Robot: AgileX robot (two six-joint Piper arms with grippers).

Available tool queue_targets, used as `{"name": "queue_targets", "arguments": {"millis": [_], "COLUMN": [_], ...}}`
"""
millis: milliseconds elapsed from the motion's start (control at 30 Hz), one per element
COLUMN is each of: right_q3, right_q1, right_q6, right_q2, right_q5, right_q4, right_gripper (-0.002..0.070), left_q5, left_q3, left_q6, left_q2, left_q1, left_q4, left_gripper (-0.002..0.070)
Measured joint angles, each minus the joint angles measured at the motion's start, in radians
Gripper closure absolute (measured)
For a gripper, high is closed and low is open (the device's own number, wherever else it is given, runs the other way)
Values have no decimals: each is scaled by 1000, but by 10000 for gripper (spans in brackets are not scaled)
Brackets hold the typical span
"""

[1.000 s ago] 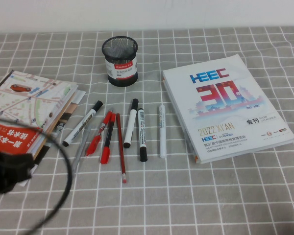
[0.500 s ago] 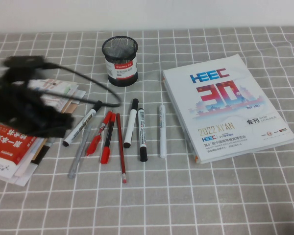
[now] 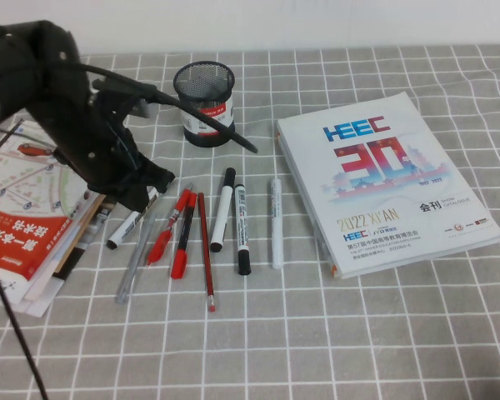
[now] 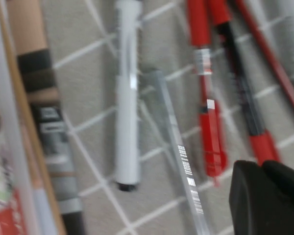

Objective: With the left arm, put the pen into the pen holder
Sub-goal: Pick up the pen on the table

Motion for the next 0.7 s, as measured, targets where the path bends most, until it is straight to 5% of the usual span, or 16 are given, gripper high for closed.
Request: {"name": "queue_targets", "arguments": {"millis": [133, 367, 700], "right_q3": [0, 0, 0], "right_q1": [0, 0, 0], "right_q6": [0, 0, 0], "right_q2": [0, 0, 0], "right_q5": [0, 0, 0], "right_q4": [0, 0, 0], "right_gripper": [691, 691, 691], "left_q5": [14, -17, -36], "left_q3": [-45, -75, -162], "left_q6": [0, 0, 6], "left_q2": [49, 114, 225], "left_q1": [-2, -2, -2], "left_q4": [59, 89, 117], "left_gripper": [660, 415, 388]}}
